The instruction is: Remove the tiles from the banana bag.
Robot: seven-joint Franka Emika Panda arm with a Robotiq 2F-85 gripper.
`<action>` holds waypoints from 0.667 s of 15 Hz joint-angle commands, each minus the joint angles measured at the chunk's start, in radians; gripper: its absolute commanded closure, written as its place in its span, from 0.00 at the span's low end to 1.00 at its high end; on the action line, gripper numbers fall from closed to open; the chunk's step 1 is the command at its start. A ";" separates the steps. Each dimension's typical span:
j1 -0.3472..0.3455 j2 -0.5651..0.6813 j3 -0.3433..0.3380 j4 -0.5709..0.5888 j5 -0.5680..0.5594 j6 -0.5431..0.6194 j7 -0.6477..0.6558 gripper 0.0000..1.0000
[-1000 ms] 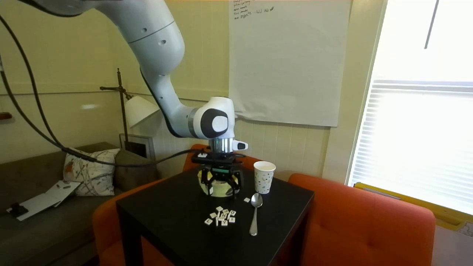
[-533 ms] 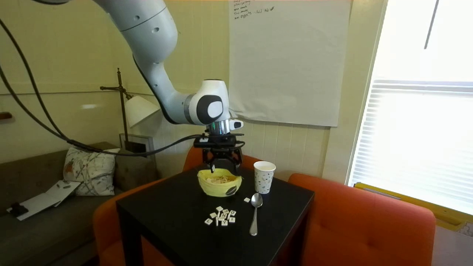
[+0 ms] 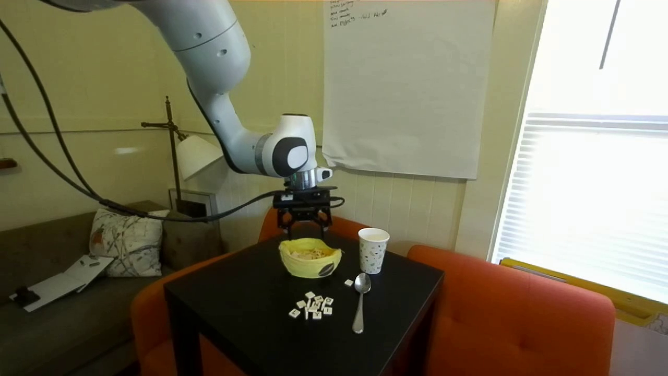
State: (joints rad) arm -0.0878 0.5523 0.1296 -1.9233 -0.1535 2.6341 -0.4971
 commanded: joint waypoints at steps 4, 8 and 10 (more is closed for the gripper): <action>-0.014 0.078 -0.002 0.047 -0.008 -0.030 -0.064 0.00; -0.007 0.132 -0.020 0.079 -0.026 -0.018 -0.064 0.00; 0.011 0.156 -0.044 0.098 -0.054 -0.012 -0.050 0.00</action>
State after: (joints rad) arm -0.0935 0.6580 0.1113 -1.8806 -0.1656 2.6286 -0.5485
